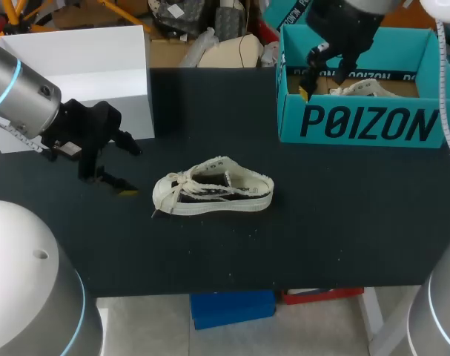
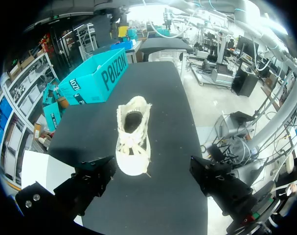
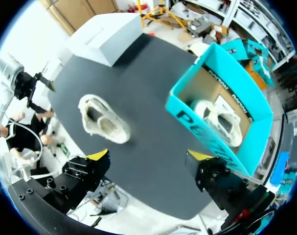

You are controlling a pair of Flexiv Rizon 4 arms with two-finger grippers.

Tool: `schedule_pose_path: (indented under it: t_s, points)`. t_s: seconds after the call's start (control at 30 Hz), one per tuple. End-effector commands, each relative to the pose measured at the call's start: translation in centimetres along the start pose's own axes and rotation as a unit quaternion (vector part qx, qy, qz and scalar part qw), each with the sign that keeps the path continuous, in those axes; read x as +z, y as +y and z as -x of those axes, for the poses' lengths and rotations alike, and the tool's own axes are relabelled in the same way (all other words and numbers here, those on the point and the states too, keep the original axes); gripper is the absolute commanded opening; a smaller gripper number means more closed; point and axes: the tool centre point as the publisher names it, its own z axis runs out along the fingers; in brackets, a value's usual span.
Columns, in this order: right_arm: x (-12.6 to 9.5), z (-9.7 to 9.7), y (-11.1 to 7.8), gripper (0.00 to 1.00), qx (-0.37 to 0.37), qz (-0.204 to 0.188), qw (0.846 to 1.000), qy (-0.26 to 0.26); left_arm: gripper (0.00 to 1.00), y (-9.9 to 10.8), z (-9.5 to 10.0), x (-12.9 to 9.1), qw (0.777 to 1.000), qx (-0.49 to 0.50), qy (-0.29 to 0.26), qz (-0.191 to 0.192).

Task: Take the shoe out of the shoebox, open the shoe tongue, remove and reinsert the insole, then place the shoe into the shoebox

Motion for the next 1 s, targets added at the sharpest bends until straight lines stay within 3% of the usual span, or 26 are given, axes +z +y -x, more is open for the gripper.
schedule_pose_path:
  t_s: [0.03,0.2,0.3,0.83,0.9,1.0]
  points:
    - [1.6,-2.1,0.3,1.00,-0.069,0.014,0.998,-0.003,1.00,0.1,0.0,0.1,1.000,0.001,-0.002,0.000]
    - [4.2,-6.8,0.8,1.00,-0.239,0.064,0.969,-0.015,1.00,0.1,0.0,0.1,1.000,0.001,-0.002,0.000]
    - [5.2,-9.0,0.0,1.00,-0.341,0.117,0.933,0.020,1.00,0.1,0.0,0.1,1.000,0.001,-0.002,0.000]
    - [5.2,-9.0,0.0,1.00,-0.341,0.117,0.933,0.020,1.00,0.1,0.0,0.1,1.000,0.001,-0.002,0.000]
    - [6.0,-9.1,-0.2,1.00,-0.364,0.147,0.919,0.023,1.00,0.1,0.0,0.1,1.000,0.001,-0.002,0.000]
    - [7.1,-9.4,-0.9,1.00,-0.370,0.172,0.913,0.024,1.00,0.1,0.0,0.1,1.000,0.001,-0.002,0.000]
